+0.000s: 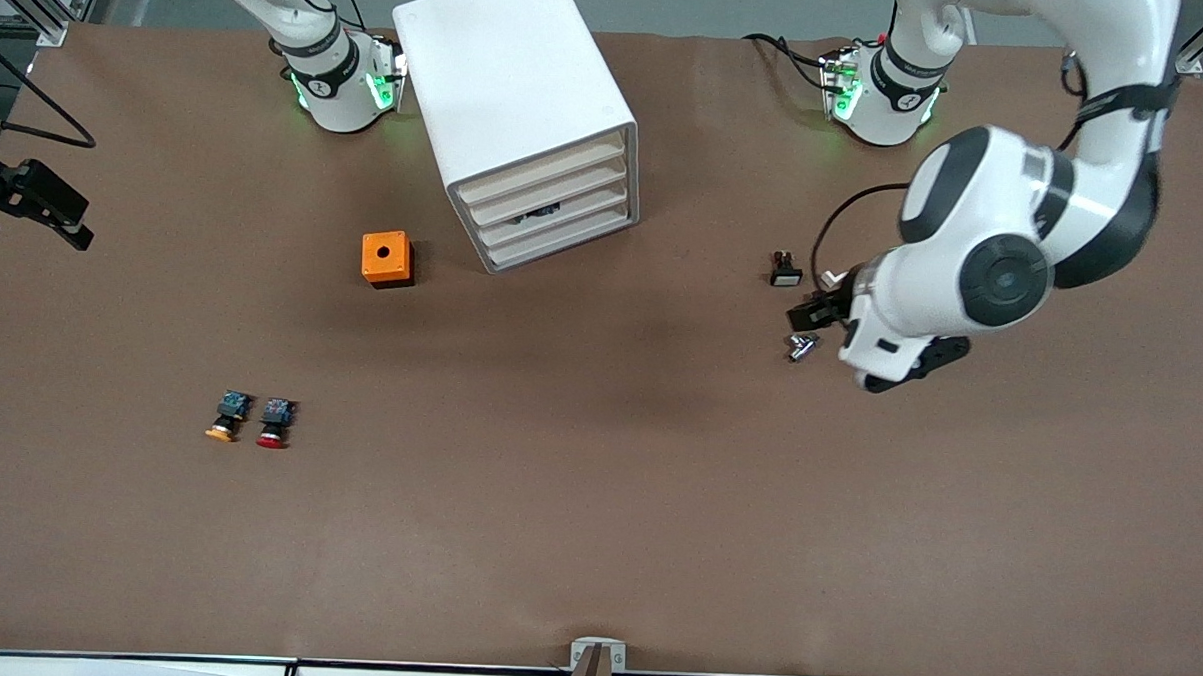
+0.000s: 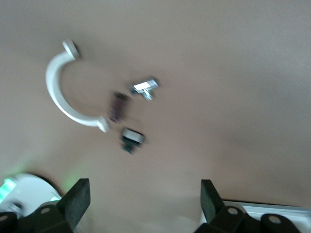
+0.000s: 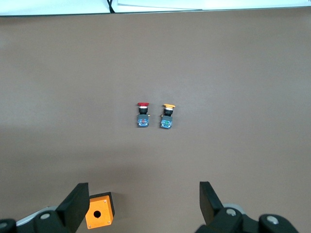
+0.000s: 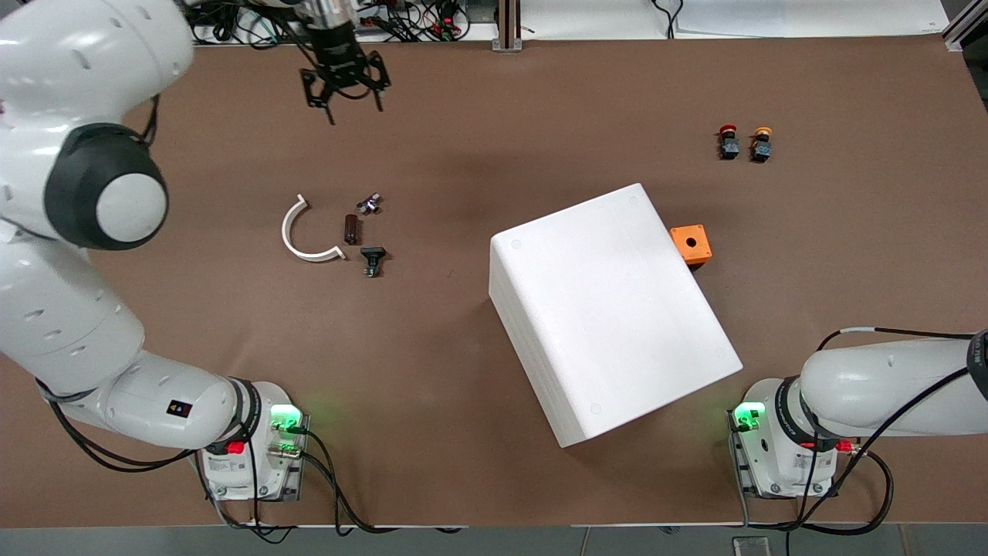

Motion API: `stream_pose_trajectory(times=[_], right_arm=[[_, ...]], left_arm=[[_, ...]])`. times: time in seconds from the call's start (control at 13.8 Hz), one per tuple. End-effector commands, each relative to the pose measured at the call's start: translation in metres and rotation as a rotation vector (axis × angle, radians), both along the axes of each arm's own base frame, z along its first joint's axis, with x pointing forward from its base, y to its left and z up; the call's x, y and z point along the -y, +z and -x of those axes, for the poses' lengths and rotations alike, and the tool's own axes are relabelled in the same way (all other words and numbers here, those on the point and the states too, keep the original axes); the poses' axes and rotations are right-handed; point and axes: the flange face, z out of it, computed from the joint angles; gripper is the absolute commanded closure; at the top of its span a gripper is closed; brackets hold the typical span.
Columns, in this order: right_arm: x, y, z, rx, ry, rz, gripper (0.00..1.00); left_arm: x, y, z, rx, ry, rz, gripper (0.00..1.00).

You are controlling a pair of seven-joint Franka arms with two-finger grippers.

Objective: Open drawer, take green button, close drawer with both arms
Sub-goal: 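Move the left gripper to the white cabinet's drawer handle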

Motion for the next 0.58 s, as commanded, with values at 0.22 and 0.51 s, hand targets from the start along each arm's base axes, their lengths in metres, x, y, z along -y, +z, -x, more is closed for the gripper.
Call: stream_pose_trajectory(times=[0.22, 0.51], right_arm=[[0.003, 0.005, 0.000, 0.004, -0.010, -0.002, 0.00], [0.003, 0.005, 0.000, 0.005, -0.010, 0.000, 0.00]], left_arm=[[0.077, -0.086, -0.015, -0.213, 0.354, -0.022, 0.00], [0.117, -0.157, 0.006, -0.393, 0.522, -0.076, 0.00]])
